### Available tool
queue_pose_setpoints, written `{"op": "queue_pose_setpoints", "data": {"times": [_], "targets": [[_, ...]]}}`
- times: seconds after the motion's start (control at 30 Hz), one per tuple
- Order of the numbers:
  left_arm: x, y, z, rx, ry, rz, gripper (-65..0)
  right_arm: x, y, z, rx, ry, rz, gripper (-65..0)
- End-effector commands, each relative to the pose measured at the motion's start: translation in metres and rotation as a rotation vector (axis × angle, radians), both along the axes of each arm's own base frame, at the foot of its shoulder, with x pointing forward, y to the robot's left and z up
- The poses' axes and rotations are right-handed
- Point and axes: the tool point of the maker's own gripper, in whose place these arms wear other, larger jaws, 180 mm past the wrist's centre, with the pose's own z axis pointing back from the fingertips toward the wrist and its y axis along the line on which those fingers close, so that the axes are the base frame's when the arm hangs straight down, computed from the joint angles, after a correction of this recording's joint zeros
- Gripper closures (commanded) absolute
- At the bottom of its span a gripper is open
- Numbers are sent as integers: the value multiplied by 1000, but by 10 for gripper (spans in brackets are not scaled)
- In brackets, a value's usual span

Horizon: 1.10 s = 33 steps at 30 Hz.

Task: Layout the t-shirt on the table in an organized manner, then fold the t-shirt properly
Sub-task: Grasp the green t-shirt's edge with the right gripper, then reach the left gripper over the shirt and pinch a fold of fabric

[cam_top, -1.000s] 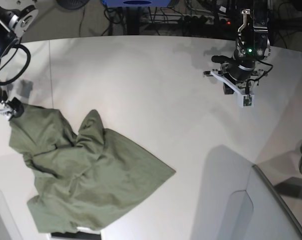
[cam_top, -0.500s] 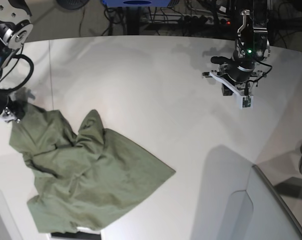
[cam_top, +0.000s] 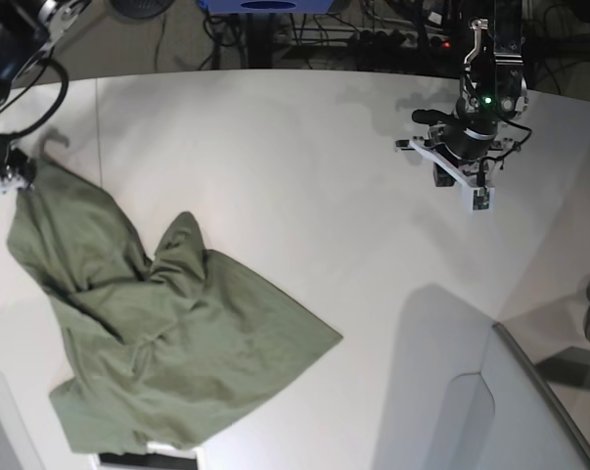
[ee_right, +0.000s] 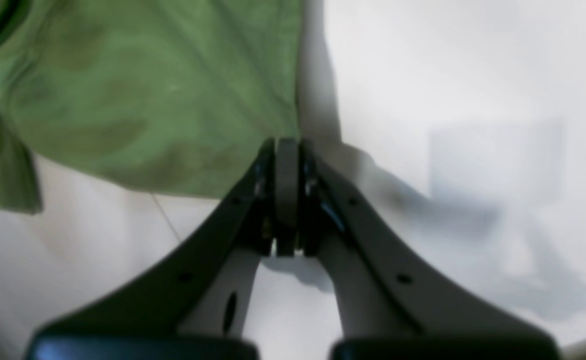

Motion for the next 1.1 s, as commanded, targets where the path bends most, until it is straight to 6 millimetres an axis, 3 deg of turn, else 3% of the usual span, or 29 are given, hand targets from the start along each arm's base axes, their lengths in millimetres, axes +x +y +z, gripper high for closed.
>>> {"op": "queue_pose_setpoints", "data": {"times": [0.0,0.17,0.37,0.53,0.7,0.8,0.9,1.0,1.07], "targets": [[8,3,9,8,-41,-1,-21,5,-6,16,-35,-44,10,0],[8,3,10,9,-42,-1,-21,-20,5,37,-104,-33,37,0],[9,8,11,24,-43,-7,-21,-42,-5,54,-194,-24,51,0],[9,10,12,31,-43,-10,-21,-52,-6,44,-180,11,46,-3],[16,5,15,19,-57,-19,-23,-45,-4,39,-165,-9,40,-11],[24,-6,17,-5,-76,-27,-125,-40,-2,41,-163,-14,48,-107],[36,-40,19,-38,-89,-107,-272,-39,-2,42,-165,-21,48,-293],[43,-83,17,-72,-89,-214,-339,-33,-7,51,-187,-54,42,-459],[48,-114,14,-92,-82,-297,-372,-28,-11,63,-229,-100,41,-465]]}}
